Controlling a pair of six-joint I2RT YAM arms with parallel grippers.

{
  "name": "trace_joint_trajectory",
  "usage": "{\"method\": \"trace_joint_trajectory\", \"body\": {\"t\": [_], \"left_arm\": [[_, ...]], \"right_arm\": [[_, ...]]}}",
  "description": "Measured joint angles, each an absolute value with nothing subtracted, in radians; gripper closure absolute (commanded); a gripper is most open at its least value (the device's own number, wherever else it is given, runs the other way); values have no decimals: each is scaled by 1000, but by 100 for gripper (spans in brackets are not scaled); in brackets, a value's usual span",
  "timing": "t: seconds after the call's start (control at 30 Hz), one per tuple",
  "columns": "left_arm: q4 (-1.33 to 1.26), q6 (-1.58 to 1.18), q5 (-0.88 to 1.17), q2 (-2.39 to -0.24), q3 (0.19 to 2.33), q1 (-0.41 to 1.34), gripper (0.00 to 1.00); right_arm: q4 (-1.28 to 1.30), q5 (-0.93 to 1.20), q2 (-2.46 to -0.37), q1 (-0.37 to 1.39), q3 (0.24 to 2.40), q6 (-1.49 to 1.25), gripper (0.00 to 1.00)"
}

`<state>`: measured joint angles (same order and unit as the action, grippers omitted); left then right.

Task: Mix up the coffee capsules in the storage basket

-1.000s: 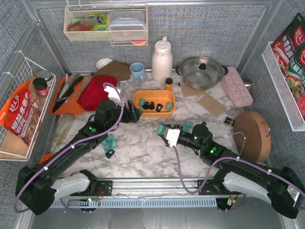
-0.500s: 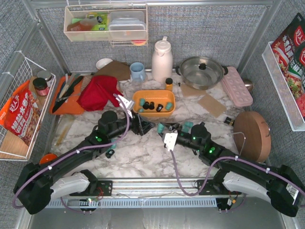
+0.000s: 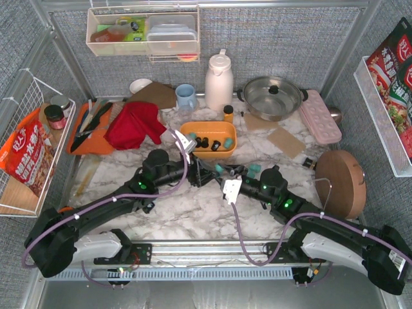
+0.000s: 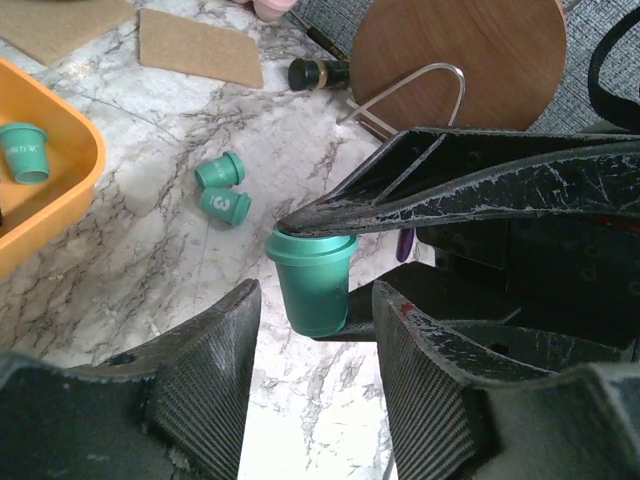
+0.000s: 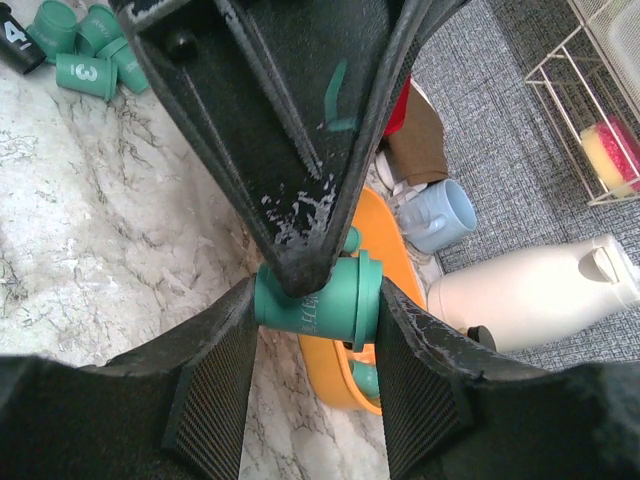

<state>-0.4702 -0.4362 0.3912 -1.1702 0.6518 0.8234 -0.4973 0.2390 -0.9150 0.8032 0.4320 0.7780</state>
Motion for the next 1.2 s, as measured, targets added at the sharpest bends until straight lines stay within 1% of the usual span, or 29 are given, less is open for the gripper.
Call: {"method": "trace_joint_trajectory", "body": {"t": [0.33,0.67,0.83,0.93,1.03,1.2], "left_arm": [[-506,-440,392,-1237,670,852,45],[-529,-447,373,-1276,684,867,55],[-534,-450,365,-1279,684,872,62],[-537,-452,357,-1279,684,875,69],[-538,-453,354,-1279,684,877,76],[-538,-457,355,-1279,684,879,88]], "right_arm": [[-497,240,-913,804,432,780,58],[-497,240,-907,804,432,780,58],[-497,236,-906,805,432,783,57],[-497,234,-905,805,432,784,51],[-495,233,-903,805,432,784,48],[-476,235,-895,805,437,782,38]]}}
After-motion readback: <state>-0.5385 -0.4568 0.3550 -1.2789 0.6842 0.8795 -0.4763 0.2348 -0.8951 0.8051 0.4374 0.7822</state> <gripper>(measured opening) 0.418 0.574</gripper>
